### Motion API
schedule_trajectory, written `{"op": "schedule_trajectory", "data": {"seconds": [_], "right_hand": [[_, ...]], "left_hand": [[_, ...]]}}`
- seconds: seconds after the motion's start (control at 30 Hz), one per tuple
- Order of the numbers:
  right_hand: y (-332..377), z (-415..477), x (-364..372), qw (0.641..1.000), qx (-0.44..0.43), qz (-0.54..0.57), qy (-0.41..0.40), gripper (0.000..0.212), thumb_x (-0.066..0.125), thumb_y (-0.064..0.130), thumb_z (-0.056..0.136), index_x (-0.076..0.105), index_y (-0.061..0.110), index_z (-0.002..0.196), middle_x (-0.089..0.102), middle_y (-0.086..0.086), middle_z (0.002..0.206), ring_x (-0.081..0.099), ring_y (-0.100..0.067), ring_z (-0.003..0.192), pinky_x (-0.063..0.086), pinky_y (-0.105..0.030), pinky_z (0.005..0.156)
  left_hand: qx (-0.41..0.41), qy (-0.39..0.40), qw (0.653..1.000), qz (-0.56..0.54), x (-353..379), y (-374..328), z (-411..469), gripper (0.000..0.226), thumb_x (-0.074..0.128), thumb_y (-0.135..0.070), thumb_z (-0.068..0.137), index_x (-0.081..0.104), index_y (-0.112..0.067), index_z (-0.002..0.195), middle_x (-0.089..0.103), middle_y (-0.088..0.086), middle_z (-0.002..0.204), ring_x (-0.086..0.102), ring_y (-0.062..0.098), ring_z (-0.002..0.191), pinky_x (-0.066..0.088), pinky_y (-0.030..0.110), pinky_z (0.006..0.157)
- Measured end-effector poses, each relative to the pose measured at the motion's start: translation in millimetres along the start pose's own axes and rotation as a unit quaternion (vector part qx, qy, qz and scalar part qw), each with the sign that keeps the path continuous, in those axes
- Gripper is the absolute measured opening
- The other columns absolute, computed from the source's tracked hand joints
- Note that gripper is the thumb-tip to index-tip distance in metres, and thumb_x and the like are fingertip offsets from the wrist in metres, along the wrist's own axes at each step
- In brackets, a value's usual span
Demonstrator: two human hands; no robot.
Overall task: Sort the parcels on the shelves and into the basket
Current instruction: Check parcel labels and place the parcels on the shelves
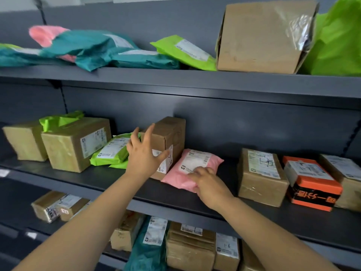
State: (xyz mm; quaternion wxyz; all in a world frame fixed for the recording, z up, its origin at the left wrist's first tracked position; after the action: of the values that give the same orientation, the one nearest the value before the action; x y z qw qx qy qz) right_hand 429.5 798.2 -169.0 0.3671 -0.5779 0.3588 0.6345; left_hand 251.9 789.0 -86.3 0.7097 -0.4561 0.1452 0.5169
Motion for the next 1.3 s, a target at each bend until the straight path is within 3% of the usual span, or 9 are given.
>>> {"op": "schedule_trajectory", "data": {"seconds": [0.1, 0.3, 0.43, 0.53, 0.63, 0.77, 0.87, 1.1, 1.3], "right_hand": [[-15, -3, -3, 0.999, 0.032, -0.009, -0.025, 0.049, 0.043, 0.004, 0.094, 0.042, 0.019, 0.140, 0.037, -0.006, 0.135, 0.034, -0.027, 0.126, 0.045, -0.040, 0.096], [-53, -22, -23, 0.985, 0.117, -0.120, -0.042, 0.046, 0.043, -0.001, 0.090, 0.049, 0.012, 0.134, 0.041, -0.011, 0.132, 0.041, -0.029, 0.125, 0.050, -0.036, 0.085], [-61, -29, -30, 0.970, 0.146, -0.192, -0.034, 0.041, 0.041, 0.002, 0.092, 0.053, 0.009, 0.131, 0.048, -0.013, 0.132, 0.043, -0.031, 0.125, 0.038, -0.039, 0.104], [-57, -31, -31, 0.974, 0.138, -0.175, -0.041, 0.044, 0.043, 0.002, 0.090, 0.050, 0.010, 0.133, 0.048, -0.011, 0.131, 0.043, -0.030, 0.124, 0.032, -0.038, 0.108], [-49, -32, -44, 0.986, 0.119, -0.067, -0.092, 0.055, 0.047, 0.004, 0.089, 0.037, 0.014, 0.142, 0.041, -0.006, 0.137, 0.040, -0.026, 0.127, 0.036, -0.033, 0.103], [-26, -34, -64, 0.983, 0.051, 0.079, -0.155, 0.063, 0.050, 0.017, 0.093, 0.021, 0.022, 0.149, 0.029, 0.000, 0.148, 0.034, -0.022, 0.133, 0.035, -0.034, 0.108], [-7, -36, -71, 0.981, 0.013, 0.120, -0.151, 0.072, 0.056, 0.029, 0.092, 0.014, 0.027, 0.150, 0.023, 0.003, 0.151, 0.031, -0.019, 0.135, 0.034, -0.032, 0.108], [-9, -41, -83, 0.971, 0.025, 0.171, -0.166, 0.072, 0.062, 0.030, 0.089, 0.021, 0.026, 0.148, 0.030, 0.003, 0.148, 0.045, -0.020, 0.126, 0.042, -0.037, 0.103], [-8, -37, -74, 0.977, 0.007, 0.153, -0.147, 0.066, 0.061, 0.031, 0.090, 0.028, 0.021, 0.146, 0.029, 0.001, 0.147, 0.039, -0.018, 0.130, 0.036, -0.032, 0.105]], "left_hand": [[-0.039, 0.045, 0.998, -0.012, 12, 5, 12, 0.086, 0.066, -0.056, 0.078, 0.022, -0.031, 0.147, 0.009, 0.019, 0.153, 0.018, 0.048, 0.135, 0.023, 0.052, 0.109], [-0.072, 0.062, 0.992, -0.081, 19, 8, 18, 0.081, 0.073, -0.046, 0.076, 0.032, -0.012, 0.137, 0.035, 0.021, 0.135, 0.046, 0.040, 0.117, 0.041, 0.040, 0.094], [-0.094, 0.040, 0.977, -0.190, 17, 13, 13, 0.075, 0.076, -0.037, 0.075, 0.036, -0.018, 0.136, 0.038, 0.014, 0.135, 0.046, 0.029, 0.118, 0.037, 0.031, 0.096], [-0.175, 0.036, 0.924, -0.339, 24, 26, 7, 0.071, 0.077, -0.038, 0.074, 0.036, -0.025, 0.131, 0.050, 0.005, 0.129, 0.053, 0.021, 0.112, 0.045, 0.039, 0.097], [-0.262, 0.051, 0.850, -0.455, 37, 32, -5, 0.061, 0.075, -0.036, 0.078, 0.033, -0.028, 0.121, 0.056, -0.001, 0.118, 0.060, 0.016, 0.095, 0.054, 0.043, 0.079], [-0.343, 0.072, 0.800, -0.487, 47, 36, -18, 0.062, 0.073, -0.041, 0.076, 0.028, -0.026, 0.115, 0.060, 0.006, 0.110, 0.063, 0.025, 0.091, 0.055, 0.043, 0.069], [-0.383, 0.083, 0.771, -0.501, 48, 28, -28, 0.053, 0.067, -0.037, 0.082, 0.026, -0.018, 0.110, 0.058, 0.005, 0.086, 0.063, 0.025, 0.077, 0.055, 0.049, 0.079], [-0.401, 0.104, 0.763, -0.497, 45, 18, -47, 0.069, 0.067, -0.043, 0.081, 0.028, -0.016, 0.130, 0.060, 0.007, 0.089, 0.065, 0.028, 0.083, 0.056, 0.047, 0.079], [-0.404, 0.065, 0.778, -0.477, 42, 27, -53, 0.074, 0.070, -0.048, 0.073, 0.024, -0.022, 0.125, 0.060, 0.010, 0.106, 0.066, 0.029, 0.086, 0.057, 0.047, 0.072]]}}
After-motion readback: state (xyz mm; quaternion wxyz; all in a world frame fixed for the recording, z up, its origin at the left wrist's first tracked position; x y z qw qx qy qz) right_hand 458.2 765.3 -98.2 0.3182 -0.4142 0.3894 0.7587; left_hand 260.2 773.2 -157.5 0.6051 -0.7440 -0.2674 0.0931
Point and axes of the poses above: each hand's wrist, its own z-axis towards the middle knuckle, its own x-axis out of the palm, y = z × x, the point moved 10 cm from there along z, towards the middle knuckle
